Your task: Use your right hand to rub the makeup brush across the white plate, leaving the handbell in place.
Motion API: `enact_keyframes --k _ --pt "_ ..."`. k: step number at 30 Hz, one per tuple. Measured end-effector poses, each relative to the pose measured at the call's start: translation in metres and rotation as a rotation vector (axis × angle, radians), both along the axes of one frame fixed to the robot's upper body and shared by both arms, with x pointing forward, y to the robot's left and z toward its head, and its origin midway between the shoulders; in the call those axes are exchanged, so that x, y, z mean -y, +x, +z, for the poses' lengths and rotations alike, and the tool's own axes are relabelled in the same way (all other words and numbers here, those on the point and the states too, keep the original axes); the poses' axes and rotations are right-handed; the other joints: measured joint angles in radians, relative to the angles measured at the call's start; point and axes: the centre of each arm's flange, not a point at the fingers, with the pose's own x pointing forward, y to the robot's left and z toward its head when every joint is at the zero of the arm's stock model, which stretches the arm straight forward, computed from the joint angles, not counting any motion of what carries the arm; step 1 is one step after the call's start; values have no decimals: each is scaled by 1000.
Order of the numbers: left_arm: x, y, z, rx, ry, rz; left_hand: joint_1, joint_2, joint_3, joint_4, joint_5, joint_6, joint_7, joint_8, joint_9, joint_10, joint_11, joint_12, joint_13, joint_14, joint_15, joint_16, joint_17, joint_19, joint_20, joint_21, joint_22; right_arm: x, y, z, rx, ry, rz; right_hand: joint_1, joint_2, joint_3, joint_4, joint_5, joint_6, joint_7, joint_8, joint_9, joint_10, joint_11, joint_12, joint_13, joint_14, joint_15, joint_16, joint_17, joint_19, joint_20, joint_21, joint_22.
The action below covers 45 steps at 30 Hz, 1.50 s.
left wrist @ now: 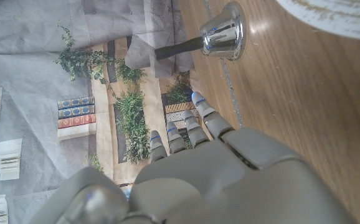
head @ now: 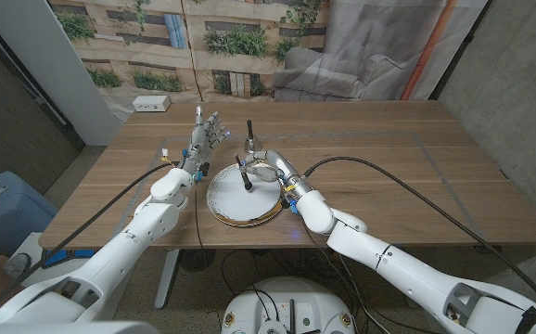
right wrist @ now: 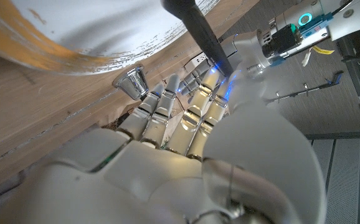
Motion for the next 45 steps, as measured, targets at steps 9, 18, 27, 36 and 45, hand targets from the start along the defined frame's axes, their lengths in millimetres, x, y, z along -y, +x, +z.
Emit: enact_keyframes --k 9,18,27,36,45 --pt "0 0 0 0 0 0 0 0 0 0 0 0 0 0 0 0 0 0 0 0 0 0 0 0 0 0 0 -4 3 -4 -4 -11 -1 0 0 -3 -3 -1 0 0 0 0 0 0 0 0 0 0 0 0 0 0 0 0" --pt "0 0 0 0 0 0 0 0 0 0 0 0 0 0 0 0 0 0 0 0 0 0 0 0 0 0 0 -3 3 -5 -5 -12 -4 0 0 -3 -3 -1 0 0 -4 1 0 0 0 0 0 0 0 0 0 0 0 0" --pt "0 0 0 0 0 0 0 0 0 0 0 0 0 0 0 0 0 0 0 0 0 0 0 0 0 0 0 -1 5 -5 -5 -8 -11 0 0 -2 -3 -2 5 -5 -8 1 0 0 0 0 0 0 0 0 0 0 0 0" --pt "0 0 0 0 0 0 0 0 0 0 0 0 0 0 0 0 0 0 0 0 0 0 0 0 0 0 0 5 6 -5 -5 -1 -26 0 0 -3 -3 -4 11 -3 -9 1 0 0 0 0 0 0 0 0 0 0 0 0" --pt "0 0 0 0 0 0 0 0 0 0 0 0 0 0 0 0 0 0 0 0 0 0 0 0 0 0 0 14 8 -5 -6 10 -57 0 0 -3 -3 4 14 -3 -6 0 0 0 0 0 0 0 0 0 0 0 0 0"
